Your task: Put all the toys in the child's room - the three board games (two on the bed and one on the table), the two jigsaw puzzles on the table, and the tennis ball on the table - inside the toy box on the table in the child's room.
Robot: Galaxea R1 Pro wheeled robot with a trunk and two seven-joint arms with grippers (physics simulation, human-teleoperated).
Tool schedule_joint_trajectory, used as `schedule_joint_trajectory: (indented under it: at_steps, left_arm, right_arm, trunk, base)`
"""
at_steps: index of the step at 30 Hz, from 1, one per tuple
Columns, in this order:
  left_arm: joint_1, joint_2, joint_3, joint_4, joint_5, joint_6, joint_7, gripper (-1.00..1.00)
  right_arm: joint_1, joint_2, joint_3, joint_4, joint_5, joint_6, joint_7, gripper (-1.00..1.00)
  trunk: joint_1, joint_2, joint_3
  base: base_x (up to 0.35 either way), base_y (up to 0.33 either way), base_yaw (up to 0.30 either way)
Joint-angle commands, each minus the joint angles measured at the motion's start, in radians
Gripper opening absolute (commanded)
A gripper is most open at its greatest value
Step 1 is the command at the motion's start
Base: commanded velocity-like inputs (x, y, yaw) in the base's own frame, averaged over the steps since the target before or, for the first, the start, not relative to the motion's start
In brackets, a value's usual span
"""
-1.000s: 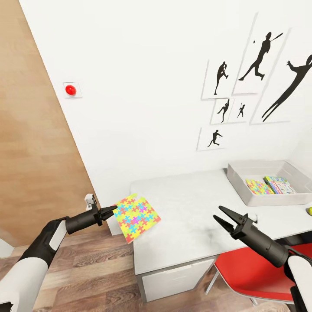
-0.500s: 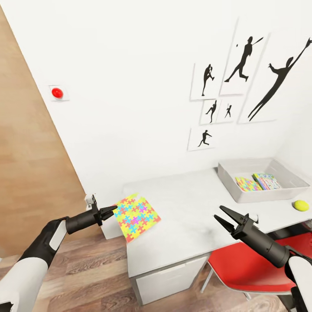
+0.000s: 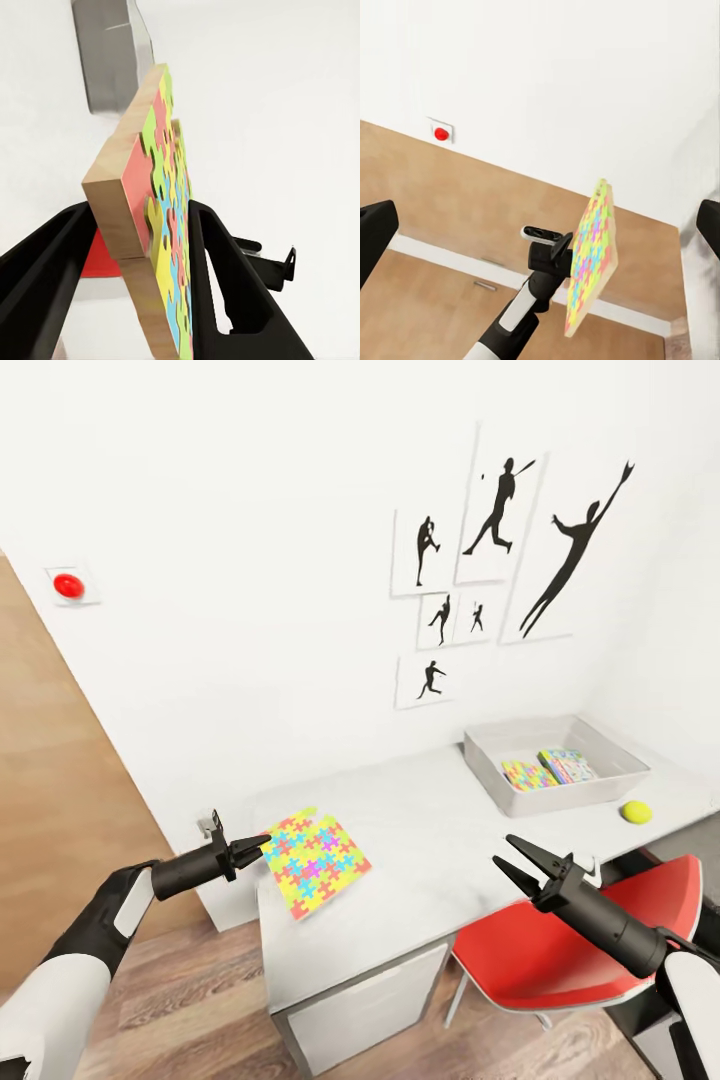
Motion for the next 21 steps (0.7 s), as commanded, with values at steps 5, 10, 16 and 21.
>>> schedule_joint_trajectory:
  at_steps: [5,10,16,21]
  left_arm:
    - [-0.001,0.000,0.001,0.000,0.001,0.006,-0.002,-1.00]
    - [-0.001,0.000,0.001,0.000,0.001,0.006,-0.002,-1.00]
    - [-0.001,0.000,0.001,0.000,0.001,0.006,-0.002,-1.00]
    - [-0.001,0.000,0.001,0.000,0.001,0.006,-0.002,-1.00]
  right_arm:
    - [-0.001,0.001,-0.001,0.000,0.005,0.005,0.006,1.00]
    - [-0.001,0.003,-0.001,0.000,0.005,0.005,0.006,1.00]
    - [-0.001,0.003,-0.001,0.000,0.006,0.005,0.006,1.00]
    - [-0.001,0.003,-0.001,0.000,0.006,0.005,0.005,1.00]
  trunk:
    - [0.001,-0.002,0.003]
    - [0.001,-0.002,0.008]
    - [0.001,-0.002,0.014]
    - [0.001,-0.002,0.019]
  base:
    - [0.000,0.000,-0.233]
    - [0.000,0.000,-0.233]
    - [0.000,0.000,-0.233]
    - [0.000,0.000,-0.234]
